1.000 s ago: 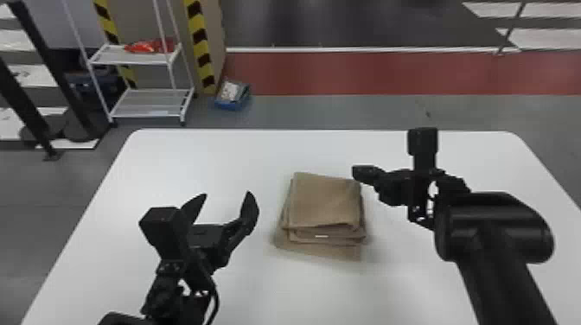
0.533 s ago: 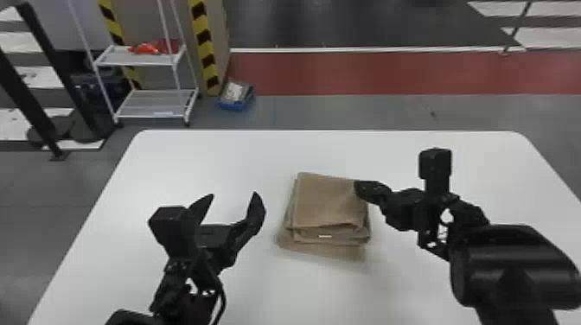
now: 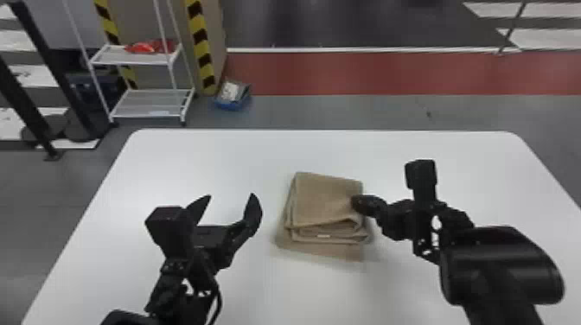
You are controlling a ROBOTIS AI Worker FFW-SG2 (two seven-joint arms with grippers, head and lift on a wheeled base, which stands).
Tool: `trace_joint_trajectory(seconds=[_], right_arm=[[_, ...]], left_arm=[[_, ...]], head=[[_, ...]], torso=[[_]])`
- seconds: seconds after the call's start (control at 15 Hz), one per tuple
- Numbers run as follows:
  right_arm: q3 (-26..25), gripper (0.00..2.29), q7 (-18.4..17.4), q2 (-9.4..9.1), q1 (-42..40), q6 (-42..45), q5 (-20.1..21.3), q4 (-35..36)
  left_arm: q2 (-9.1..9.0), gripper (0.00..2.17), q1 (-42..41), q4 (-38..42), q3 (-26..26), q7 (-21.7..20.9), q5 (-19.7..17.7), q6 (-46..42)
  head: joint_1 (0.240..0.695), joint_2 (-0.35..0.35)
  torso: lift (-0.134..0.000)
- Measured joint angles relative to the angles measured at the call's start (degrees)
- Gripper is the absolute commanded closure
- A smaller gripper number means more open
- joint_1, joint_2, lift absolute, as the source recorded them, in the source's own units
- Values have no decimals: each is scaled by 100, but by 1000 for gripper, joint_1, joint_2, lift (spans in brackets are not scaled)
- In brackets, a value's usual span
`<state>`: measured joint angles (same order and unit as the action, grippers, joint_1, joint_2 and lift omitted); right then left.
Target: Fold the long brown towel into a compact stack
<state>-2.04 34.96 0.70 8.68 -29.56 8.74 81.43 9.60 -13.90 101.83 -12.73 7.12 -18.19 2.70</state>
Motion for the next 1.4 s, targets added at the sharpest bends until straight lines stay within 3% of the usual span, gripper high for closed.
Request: trace_joint_trajectory(seconds=[0.33, 0.47, 0.87, 1.13, 1.4], right_arm=[[197, 2017, 241, 10, -1258, -118, -399, 2053], [377, 2017, 237, 45, -1480, -186, -302, 2211], [409, 2017, 227, 60, -1531, -253, 27, 1671], [319, 2017, 461, 75, -1959, -568, -293, 2633], [478, 2017, 706, 145, -2308, -1444, -252, 3180]], left_arm=[[1, 83, 0, 13, 0, 0, 0, 24], [-1, 83, 1, 7, -1, 0, 0, 25], [6, 83, -16, -20, 1, -8, -9, 25], [6, 83, -16, -21, -1, -10, -12, 25], [6, 83, -16, -36, 8, -9, -26, 25]], head=[[695, 46], [695, 60], [695, 55], [695, 61], [695, 83]], torso=[[-91], [-91], [-91], [-91], [-91]])
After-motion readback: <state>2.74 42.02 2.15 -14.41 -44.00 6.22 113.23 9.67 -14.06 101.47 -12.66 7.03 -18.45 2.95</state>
